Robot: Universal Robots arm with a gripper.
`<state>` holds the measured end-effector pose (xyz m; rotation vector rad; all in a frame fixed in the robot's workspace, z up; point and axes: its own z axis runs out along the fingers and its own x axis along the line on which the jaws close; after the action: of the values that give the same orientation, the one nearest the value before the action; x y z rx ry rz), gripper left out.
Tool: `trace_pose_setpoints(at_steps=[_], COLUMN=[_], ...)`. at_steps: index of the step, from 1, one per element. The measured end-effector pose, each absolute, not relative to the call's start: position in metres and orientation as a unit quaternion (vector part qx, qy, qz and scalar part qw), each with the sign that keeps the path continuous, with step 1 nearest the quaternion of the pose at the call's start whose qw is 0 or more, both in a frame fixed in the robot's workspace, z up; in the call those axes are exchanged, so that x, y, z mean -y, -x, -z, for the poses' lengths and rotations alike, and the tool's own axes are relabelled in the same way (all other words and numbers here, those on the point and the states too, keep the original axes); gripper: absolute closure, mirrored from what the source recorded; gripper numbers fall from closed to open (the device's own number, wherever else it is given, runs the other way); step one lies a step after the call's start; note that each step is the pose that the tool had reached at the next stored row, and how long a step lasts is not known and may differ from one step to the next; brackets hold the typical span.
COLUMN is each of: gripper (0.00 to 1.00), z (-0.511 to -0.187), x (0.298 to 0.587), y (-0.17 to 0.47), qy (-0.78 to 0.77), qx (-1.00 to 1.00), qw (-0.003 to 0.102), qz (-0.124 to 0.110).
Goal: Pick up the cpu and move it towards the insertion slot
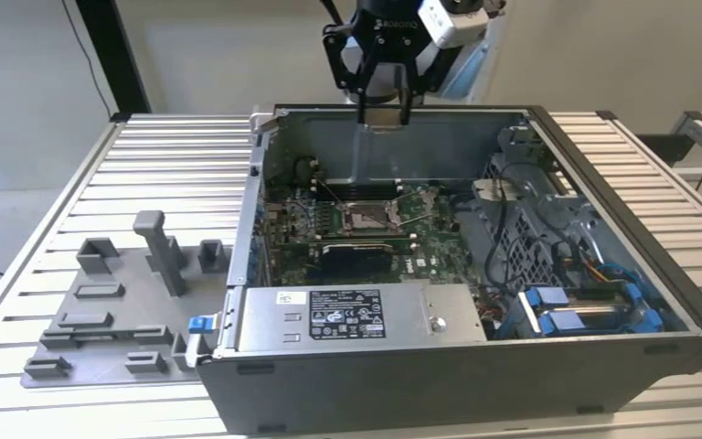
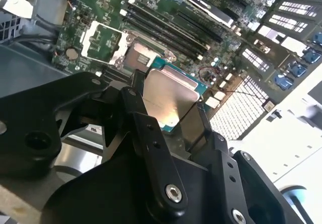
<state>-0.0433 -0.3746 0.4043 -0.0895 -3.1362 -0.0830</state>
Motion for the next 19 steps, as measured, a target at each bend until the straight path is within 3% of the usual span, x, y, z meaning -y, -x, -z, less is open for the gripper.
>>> trace_pose_setpoints(at_steps=[19], gripper=[1.00], z=[-0.402], x=[0.337], y=[0.035], qy=[0.028], qx=[0.999], qw=[0.002], qz=[0.024])
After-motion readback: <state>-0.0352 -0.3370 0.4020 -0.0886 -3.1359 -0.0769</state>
